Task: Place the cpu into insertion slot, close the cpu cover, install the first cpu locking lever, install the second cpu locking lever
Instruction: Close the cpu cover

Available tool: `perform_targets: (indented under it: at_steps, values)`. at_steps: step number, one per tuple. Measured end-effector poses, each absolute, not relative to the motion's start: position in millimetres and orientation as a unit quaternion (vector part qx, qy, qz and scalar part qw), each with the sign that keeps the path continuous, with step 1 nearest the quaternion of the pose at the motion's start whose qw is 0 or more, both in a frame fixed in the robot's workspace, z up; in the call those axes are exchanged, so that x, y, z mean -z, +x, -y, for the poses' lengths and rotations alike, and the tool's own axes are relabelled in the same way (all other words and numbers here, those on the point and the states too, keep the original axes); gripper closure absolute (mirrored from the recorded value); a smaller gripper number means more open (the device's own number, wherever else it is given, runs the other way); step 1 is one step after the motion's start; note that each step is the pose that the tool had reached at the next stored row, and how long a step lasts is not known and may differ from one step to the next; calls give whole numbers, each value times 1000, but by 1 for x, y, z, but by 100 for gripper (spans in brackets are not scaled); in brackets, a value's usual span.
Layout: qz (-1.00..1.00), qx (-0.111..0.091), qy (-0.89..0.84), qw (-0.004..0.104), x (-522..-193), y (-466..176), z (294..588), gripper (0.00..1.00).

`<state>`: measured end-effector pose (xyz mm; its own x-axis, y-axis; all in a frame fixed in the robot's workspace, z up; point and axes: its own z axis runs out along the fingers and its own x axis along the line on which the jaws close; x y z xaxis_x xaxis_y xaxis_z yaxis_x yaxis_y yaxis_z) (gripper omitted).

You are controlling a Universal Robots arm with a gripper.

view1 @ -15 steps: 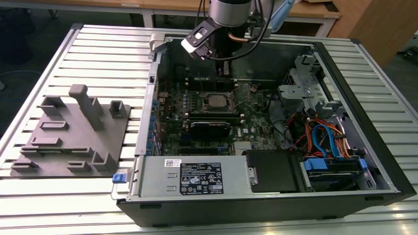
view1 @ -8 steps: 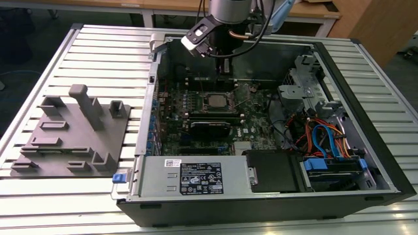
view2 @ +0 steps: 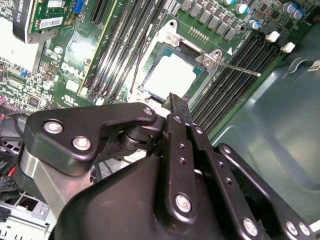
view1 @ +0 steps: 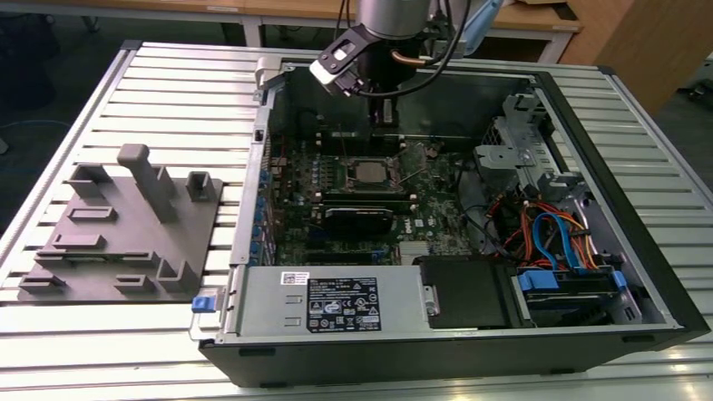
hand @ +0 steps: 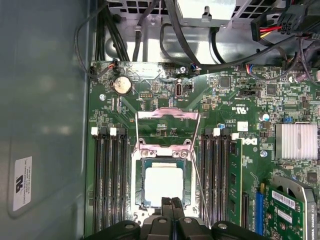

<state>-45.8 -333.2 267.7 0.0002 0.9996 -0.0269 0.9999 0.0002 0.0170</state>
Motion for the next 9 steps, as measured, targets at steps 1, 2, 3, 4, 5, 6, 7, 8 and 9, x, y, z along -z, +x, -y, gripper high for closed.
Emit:
perform_targets:
  at_steps: [1, 2, 3, 4, 5, 6, 7, 8, 9]
  values:
    - [-707, 4, 707, 16, -268, -46, 333, 90]
    - [-707, 3, 707, 16, -268, -45, 333, 90]
    - [-707, 3, 707, 16, -268, -45, 333, 90]
    - [-707, 3, 707, 16, -268, -45, 333, 90]
    - [-707, 3, 707, 16, -268, -44, 333, 90]
    - [-707, 4, 707, 16, -268, -39, 333, 90]
    - [-707, 4, 707, 16, -268, -39, 333, 90]
    - [-707, 4, 707, 16, -268, -38, 333, 90]
    - [-707, 4, 707, 16, -268, -38, 333, 90]
